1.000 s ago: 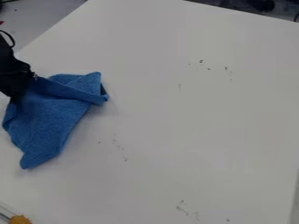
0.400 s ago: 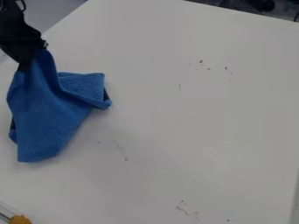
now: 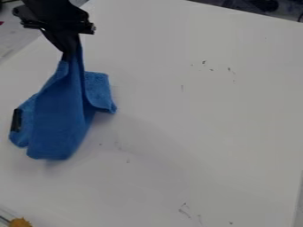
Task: Unfold the cloth from left to right
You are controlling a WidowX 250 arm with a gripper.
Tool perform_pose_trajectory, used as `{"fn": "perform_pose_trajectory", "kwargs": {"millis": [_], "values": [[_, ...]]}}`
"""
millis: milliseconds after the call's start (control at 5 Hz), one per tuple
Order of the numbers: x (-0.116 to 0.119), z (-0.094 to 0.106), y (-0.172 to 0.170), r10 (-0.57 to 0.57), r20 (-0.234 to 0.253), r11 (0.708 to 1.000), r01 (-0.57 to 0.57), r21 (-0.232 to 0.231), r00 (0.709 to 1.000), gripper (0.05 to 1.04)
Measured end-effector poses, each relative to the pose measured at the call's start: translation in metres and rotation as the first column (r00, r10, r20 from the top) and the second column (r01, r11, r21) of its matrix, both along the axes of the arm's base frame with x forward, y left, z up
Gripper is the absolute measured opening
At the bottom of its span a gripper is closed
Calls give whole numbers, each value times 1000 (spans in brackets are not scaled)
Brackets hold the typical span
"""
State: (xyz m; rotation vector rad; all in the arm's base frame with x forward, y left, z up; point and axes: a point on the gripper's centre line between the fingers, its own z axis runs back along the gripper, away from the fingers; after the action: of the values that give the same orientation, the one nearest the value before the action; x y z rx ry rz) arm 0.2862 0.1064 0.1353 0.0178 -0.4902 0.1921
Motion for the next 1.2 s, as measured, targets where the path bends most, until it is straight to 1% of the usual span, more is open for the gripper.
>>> {"fn": "perform_pose_trajectory", "kwargs": {"millis": [200,400,600,800,1000,1200], "values": [[-4,-12,-49,-4,-30,997,2,-73,1000,65],[-11,-20,-76,21,-17,996,-23,-92,1000,65],[-5,-23,-81,14,-23,995,-17,-103,1000,64],[1,-30,-85,-6,-44,992,1,-129,999,87],[6,-29,-90,-41,-50,991,34,-132,998,248],[15,-27,-101,-78,-76,985,65,-161,994,517]]}}
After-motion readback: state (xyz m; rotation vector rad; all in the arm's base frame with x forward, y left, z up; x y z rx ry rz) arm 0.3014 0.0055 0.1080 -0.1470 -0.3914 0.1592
